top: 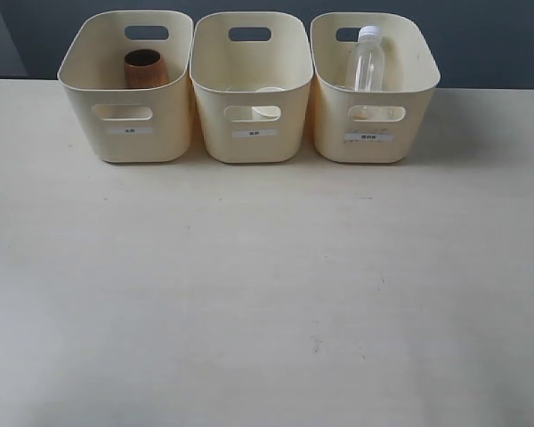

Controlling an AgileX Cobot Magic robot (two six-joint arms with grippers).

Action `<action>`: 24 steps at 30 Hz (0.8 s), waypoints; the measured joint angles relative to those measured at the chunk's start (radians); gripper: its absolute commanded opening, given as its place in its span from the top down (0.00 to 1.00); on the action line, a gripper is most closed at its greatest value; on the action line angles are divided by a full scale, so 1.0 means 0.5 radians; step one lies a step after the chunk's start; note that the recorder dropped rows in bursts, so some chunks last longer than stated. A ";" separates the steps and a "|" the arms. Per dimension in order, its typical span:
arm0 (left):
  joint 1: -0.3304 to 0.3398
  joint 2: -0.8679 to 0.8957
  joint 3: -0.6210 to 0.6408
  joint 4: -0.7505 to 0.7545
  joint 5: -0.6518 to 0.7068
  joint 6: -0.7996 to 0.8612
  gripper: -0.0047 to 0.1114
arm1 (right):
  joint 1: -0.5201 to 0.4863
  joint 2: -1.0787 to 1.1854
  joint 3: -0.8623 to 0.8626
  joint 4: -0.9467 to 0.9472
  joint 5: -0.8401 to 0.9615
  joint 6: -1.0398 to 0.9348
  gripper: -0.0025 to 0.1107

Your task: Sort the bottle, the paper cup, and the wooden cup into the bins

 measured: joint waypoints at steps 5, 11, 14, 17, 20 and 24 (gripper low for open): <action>0.000 0.000 0.000 0.000 0.000 0.000 0.96 | -0.115 0.000 0.000 0.000 0.013 0.000 0.42; 0.000 0.000 0.000 0.000 0.000 0.000 0.96 | -0.256 0.000 0.000 0.000 0.017 0.000 0.42; 0.000 0.000 0.000 0.000 0.000 0.000 0.96 | -0.285 0.000 0.000 0.000 0.017 0.000 0.42; 0.000 0.000 0.000 0.000 0.000 0.000 0.96 | -0.290 0.000 0.000 0.000 0.017 0.000 0.42; 0.000 0.000 0.000 0.000 0.000 0.000 0.96 | -0.290 0.000 0.000 0.000 0.017 0.000 0.42; 0.000 0.000 0.000 0.000 0.000 0.000 0.96 | -0.290 0.000 0.000 0.000 0.017 0.000 0.42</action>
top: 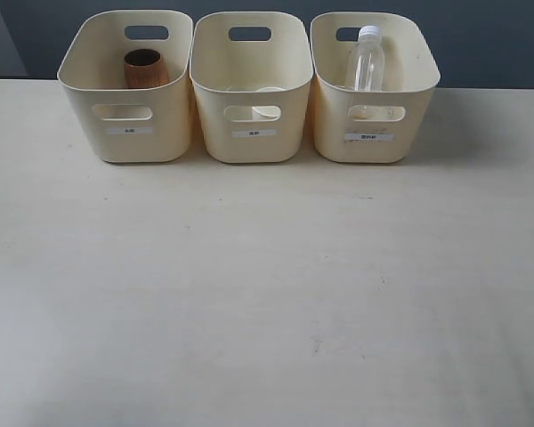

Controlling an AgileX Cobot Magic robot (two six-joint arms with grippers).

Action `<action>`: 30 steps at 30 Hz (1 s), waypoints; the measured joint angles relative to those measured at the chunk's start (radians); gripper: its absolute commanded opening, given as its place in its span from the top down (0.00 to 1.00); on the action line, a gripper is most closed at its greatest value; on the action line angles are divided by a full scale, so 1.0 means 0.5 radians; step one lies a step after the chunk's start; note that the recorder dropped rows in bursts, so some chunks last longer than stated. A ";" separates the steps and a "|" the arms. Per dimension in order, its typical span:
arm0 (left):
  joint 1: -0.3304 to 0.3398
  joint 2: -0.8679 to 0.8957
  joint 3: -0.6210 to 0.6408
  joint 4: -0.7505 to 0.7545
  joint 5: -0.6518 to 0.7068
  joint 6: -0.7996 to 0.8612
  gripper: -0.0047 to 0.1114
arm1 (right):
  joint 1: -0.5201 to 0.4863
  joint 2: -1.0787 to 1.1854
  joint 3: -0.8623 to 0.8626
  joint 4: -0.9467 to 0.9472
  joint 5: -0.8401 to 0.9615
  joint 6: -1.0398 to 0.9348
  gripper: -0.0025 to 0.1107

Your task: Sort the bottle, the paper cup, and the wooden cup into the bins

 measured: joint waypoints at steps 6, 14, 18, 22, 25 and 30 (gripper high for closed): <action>0.000 0.000 0.000 0.000 0.000 0.000 0.96 | -0.042 0.000 0.000 0.000 0.000 0.000 0.42; 0.000 0.000 0.000 0.000 0.000 0.000 0.96 | -0.335 0.000 0.000 0.000 0.000 0.000 0.42; 0.000 0.000 0.000 0.000 0.000 0.000 0.96 | -0.347 -0.003 0.000 0.000 0.000 0.000 0.42; 0.000 0.000 0.000 0.000 0.000 0.000 0.96 | -0.347 -0.003 0.000 0.000 0.000 0.000 0.42; 0.000 0.000 0.000 0.000 0.000 0.000 0.96 | -0.347 -0.003 0.000 0.000 0.000 0.000 0.42; 0.000 0.000 0.000 0.000 0.000 0.000 0.96 | -0.347 -0.003 0.000 0.030 0.000 0.000 0.42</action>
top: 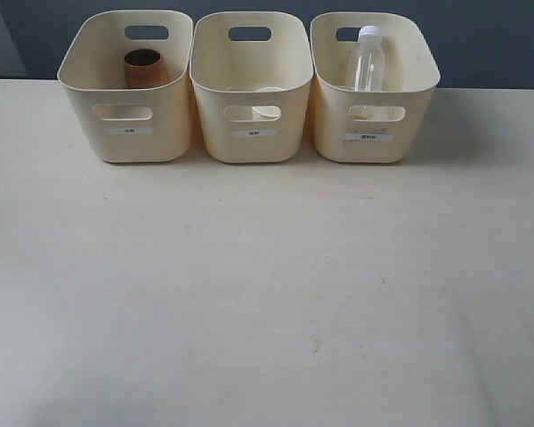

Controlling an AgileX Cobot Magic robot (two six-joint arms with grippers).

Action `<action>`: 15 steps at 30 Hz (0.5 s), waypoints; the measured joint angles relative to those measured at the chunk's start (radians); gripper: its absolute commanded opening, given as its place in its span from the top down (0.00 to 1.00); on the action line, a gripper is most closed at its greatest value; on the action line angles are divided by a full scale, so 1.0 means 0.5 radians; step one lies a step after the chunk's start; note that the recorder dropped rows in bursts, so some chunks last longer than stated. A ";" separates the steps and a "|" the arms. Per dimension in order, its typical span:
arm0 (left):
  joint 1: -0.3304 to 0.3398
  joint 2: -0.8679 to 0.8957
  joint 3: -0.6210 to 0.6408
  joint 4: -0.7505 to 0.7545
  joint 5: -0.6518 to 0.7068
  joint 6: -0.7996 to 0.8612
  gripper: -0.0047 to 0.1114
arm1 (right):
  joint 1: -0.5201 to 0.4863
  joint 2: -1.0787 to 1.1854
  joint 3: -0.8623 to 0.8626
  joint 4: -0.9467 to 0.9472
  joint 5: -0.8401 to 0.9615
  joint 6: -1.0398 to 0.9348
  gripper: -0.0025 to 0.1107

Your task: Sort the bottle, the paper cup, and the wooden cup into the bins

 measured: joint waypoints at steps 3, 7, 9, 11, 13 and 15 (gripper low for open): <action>0.000 0.000 0.000 0.000 0.000 0.000 0.96 | 0.000 0.000 0.000 0.315 0.010 0.000 0.42; 0.000 0.000 0.000 0.000 0.000 0.000 0.96 | 0.000 0.000 0.005 0.888 0.087 0.000 0.42; 0.000 0.000 0.000 0.000 0.000 0.000 0.96 | 0.000 0.000 0.005 0.965 0.108 0.000 0.42; 0.000 0.000 0.000 0.000 0.000 0.000 0.96 | 0.000 0.000 0.005 0.998 0.112 0.000 0.42; 0.000 0.000 0.000 0.000 0.000 0.000 0.96 | 0.000 0.000 0.005 1.012 0.119 0.000 0.42; 0.000 0.000 0.000 0.000 0.000 0.000 0.96 | 0.000 0.000 0.005 1.018 0.119 0.000 0.42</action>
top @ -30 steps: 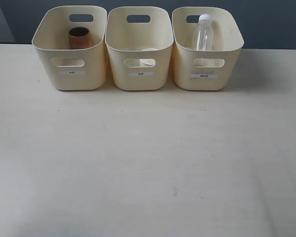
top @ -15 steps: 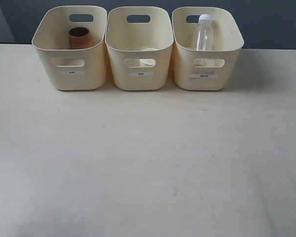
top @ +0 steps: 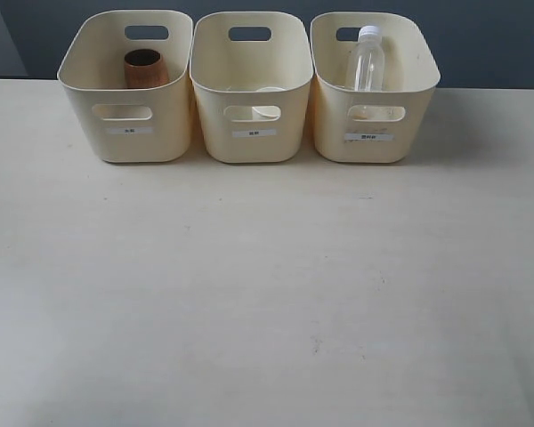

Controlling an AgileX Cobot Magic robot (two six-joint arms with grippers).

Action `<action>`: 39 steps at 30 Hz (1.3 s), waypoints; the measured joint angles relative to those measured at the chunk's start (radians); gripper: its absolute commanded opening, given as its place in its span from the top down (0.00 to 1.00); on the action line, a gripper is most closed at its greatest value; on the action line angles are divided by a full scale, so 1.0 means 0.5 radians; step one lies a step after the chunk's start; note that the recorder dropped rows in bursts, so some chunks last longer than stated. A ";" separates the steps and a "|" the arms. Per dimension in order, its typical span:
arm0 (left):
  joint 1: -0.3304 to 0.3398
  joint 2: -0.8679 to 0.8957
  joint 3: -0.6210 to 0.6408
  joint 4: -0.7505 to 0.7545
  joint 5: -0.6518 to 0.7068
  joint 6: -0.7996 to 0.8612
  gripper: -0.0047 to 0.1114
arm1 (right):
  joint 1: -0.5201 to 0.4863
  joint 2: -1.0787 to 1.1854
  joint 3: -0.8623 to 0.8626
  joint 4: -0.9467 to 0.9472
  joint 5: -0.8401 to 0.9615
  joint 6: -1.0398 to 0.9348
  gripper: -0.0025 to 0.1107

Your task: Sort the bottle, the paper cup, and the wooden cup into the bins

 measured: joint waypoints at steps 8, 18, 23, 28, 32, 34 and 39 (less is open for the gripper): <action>0.000 0.000 0.000 0.000 0.000 0.000 0.96 | 0.000 0.000 0.000 0.000 0.000 0.004 0.42; 0.000 0.000 0.000 0.000 0.000 0.000 0.96 | 0.000 0.000 0.000 -0.169 0.000 -0.473 0.42; 0.000 0.000 0.000 0.000 0.000 0.000 0.96 | 0.000 0.000 0.000 -0.177 0.000 -0.678 0.42; 0.000 0.000 0.000 0.000 0.000 0.000 0.96 | 0.000 0.000 0.000 -0.177 0.000 -0.717 0.42; 0.000 0.000 0.000 0.000 0.000 0.000 0.96 | 0.000 0.000 0.000 -0.177 0.000 -0.721 0.42; 0.000 0.000 0.000 0.000 0.000 0.000 0.96 | 0.000 0.000 0.000 -0.177 0.000 -0.725 0.42; 0.000 0.000 0.000 0.000 0.000 0.000 0.96 | 0.000 0.000 0.000 -0.177 0.000 -0.725 0.42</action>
